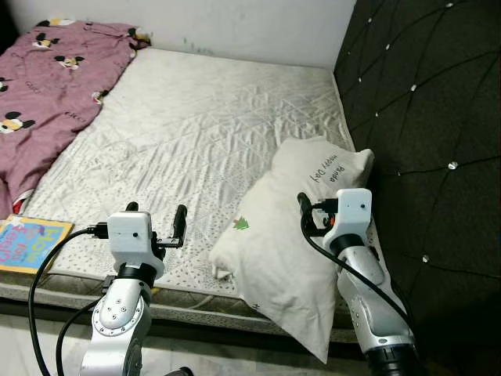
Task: Clean up the room
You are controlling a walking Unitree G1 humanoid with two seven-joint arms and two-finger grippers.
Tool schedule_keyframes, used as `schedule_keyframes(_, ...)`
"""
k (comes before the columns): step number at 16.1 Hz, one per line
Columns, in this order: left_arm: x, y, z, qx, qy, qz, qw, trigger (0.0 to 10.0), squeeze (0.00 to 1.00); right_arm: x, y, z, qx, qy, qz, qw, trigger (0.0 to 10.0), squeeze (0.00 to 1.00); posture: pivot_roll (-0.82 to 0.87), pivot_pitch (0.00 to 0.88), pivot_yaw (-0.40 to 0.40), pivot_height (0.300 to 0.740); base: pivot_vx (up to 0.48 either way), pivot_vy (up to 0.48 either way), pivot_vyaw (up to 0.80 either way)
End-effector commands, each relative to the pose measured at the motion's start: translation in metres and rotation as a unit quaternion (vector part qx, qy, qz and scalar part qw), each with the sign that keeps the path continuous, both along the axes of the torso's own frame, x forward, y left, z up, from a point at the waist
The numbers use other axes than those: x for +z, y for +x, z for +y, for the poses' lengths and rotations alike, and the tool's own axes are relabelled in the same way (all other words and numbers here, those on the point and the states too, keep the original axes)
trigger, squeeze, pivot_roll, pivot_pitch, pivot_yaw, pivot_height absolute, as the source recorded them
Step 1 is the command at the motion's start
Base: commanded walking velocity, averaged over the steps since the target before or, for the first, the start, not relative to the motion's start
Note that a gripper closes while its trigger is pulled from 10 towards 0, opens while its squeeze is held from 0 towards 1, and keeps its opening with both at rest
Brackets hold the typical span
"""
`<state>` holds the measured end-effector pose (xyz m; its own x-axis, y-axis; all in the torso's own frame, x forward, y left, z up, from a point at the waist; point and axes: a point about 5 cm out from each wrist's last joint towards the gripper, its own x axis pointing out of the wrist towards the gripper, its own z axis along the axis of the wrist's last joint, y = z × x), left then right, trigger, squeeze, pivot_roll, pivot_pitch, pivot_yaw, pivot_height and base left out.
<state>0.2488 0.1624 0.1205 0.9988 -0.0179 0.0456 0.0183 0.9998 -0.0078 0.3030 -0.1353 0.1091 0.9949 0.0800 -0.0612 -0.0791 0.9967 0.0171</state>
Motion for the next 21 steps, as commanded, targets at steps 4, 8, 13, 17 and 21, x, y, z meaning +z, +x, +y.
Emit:
schedule_keyframes(4,0.003,0.001,-0.001,0.001,-0.002,-0.003,1.0,10.0,0.0,0.004,-0.002,-0.003,-0.002,0.007,-0.008,1.0,10.0,0.0,-0.02,0.132,-0.05,0.69,0.0,0.0,0.0)
schedule_keyframes(8,0.003,0.001,-0.004,-0.002,-0.007,-0.003,1.0,10.0,0.0,0.004,-0.002,-0.001,0.003,0.007,-0.008,1.0,10.0,0.0,-0.02,0.136,-0.054,0.659,0.0,0.0,0.0)
schedule_keyframes(13,0.004,0.004,-0.007,-0.001,-0.01,-0.005,1.0,10.0,0.0,0.002,-0.002,0.0,0.006,0.004,-0.006,1.0,10.0,0.0,-0.02,0.135,-0.055,0.651,0.0,0.0,0.0)
schedule_keyframes(17,0.005,0.005,-0.008,0.003,-0.011,-0.006,1.0,10.0,0.0,0.001,-0.002,0.0,0.008,0.002,-0.006,1.0,10.0,0.0,-0.02,0.133,-0.055,0.651,0.0,0.0,0.0)
schedule_keyframes(21,0.004,0.005,-0.011,0.0,-0.016,-0.005,1.0,10.0,0.0,0.0,-0.003,0.002,0.014,0.002,-0.006,1.0,10.0,0.0,-0.02,0.132,-0.055,0.642,0.0,0.0,0.0)
